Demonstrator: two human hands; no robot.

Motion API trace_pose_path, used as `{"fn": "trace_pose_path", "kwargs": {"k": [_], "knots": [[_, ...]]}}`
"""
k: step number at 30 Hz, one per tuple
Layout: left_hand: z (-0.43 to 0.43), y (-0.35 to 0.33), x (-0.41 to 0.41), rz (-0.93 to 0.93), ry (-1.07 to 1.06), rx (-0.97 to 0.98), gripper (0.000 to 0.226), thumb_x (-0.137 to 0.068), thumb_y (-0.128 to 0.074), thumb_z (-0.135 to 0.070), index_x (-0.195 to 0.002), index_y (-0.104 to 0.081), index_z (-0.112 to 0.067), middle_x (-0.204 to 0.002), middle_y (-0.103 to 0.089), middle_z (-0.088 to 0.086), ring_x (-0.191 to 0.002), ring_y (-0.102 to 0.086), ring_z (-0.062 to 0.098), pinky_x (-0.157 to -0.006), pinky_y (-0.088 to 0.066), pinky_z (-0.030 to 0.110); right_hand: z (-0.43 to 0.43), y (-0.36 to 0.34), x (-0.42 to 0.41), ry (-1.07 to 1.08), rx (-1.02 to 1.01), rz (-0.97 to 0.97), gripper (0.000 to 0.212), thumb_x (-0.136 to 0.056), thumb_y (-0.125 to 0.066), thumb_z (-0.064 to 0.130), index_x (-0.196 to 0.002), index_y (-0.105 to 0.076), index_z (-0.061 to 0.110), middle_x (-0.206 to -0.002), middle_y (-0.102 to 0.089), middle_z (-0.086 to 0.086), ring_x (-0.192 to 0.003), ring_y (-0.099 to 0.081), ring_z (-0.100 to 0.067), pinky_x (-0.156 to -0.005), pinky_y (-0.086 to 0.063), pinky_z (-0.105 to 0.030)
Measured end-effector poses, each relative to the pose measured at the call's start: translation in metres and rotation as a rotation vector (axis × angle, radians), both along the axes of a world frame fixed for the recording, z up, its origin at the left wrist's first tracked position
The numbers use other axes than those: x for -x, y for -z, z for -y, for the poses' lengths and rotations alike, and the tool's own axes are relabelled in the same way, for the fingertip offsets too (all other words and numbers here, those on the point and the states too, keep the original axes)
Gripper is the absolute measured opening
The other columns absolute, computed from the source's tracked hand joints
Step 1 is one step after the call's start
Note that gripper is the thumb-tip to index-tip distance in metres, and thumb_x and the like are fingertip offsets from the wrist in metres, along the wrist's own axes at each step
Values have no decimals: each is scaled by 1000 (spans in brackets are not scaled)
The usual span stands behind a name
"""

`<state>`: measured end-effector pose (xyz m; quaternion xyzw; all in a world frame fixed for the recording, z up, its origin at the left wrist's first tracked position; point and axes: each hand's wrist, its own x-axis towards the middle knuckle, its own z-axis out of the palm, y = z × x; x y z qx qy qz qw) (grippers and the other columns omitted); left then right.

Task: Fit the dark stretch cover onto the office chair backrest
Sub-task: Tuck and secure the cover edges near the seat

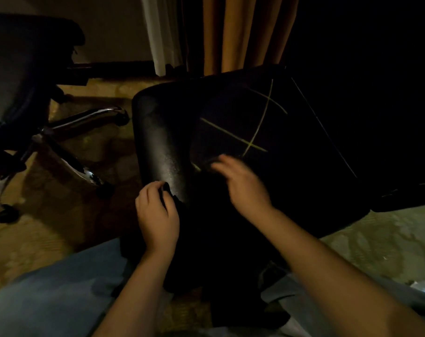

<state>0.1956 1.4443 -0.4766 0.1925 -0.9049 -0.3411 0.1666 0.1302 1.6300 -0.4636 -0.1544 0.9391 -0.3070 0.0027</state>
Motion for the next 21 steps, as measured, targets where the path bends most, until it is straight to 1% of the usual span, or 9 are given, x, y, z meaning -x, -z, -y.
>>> {"fn": "trace_pose_path", "kwargs": {"k": [2, 4, 6, 8, 11, 13, 15, 18, 21], "knots": [[-1, -2, 6, 13, -1, 19, 29, -92, -52, -6, -119, -58, -2, -124, -57, 16, -117, -50, 31, -100, -27, 22, -36, 2, 29, 269, -6, -35, 48, -87, -45, -8, -126, -61, 13, -140, -50, -12, -129, -47, -29, -111, -33, -34], [-3, -4, 12, 21, 41, 43, 34, -93, -53, -6, -127, -54, -2, -137, -50, 14, -130, -43, 28, -109, -26, 29, -64, -5, 45, 522, 6, 14, 42, -94, -45, -1, -130, -58, 16, -146, -44, -8, -131, -44, -26, -108, -29, -25], [-5, -3, 19, 45, 96, 64, 39, -96, -50, -9, -135, -49, -4, -147, -42, 11, -138, -34, 26, -116, -24, 39, -68, -8, 50, 649, -10, 74, 41, -98, -41, 3, -134, -54, 19, -151, -36, -2, -134, -39, -22, -104, -26, -19], [-5, -3, 28, 72, 124, 49, 42, -98, -46, -10, -139, -44, -6, -151, -36, 9, -141, -28, 23, -118, -21, 44, -44, -10, 46, 598, -47, 75, 46, -95, -40, -1, -135, -52, 19, -153, -32, -1, -135, -38, -20, -105, -25, -17], [-2, 1, 41, 98, 128, 14, 43, -100, -39, -15, -142, -41, -6, -153, -31, 8, -143, -24, 23, -118, -18, 46, 21, -7, 20, 227, -18, 53, 55, -88, -40, -8, -136, -52, 18, -153, -33, -4, -138, -34, -23, -113, -25, -27], [1, 1, 45, 97, 127, -17, 44, -101, -35, -18, -143, -39, -6, -154, -31, 8, -143, -24, 23, -118, -18, 43, 60, -5, -4, -30, 5, 98, 58, -87, -42, -10, -138, -50, 17, -153, -32, -5, -142, -27, -23, -115, -18, -28], [3, 2, 44, 100, 104, -68, 43, -103, -34, -17, -144, -36, -7, -154, -31, 7, -143, -24, 20, -118, -17, 36, 74, -7, -17, -160, 17, 90, 58, -87, -45, -8, -138, -49, 18, -153, -32, -5, -143, -26, -23, -115, -24, -33], [6, 2, 42, 89, 96, -73, 45, -102, -31, -23, -144, -37, -6, -152, -34, 9, -142, -27, 21, -116, -17, 30, 53, -6, 5, -163, 44, 77, 55, -89, -44, -4, -136, -53, 23, -151, -37, -2, -138, -36, -22, -111, -34, -36], [4, 1, 46, 100, 97, -47, 44, -102, -36, -21, -143, -38, -5, -152, -34, 10, -142, -26, 23, -118, -19, 34, 8, 2, 54, 90, 3, 45, 55, -89, -39, -8, -134, -54, 20, -150, -37, -6, -137, -37, -24, -114, -30, -34]]}}
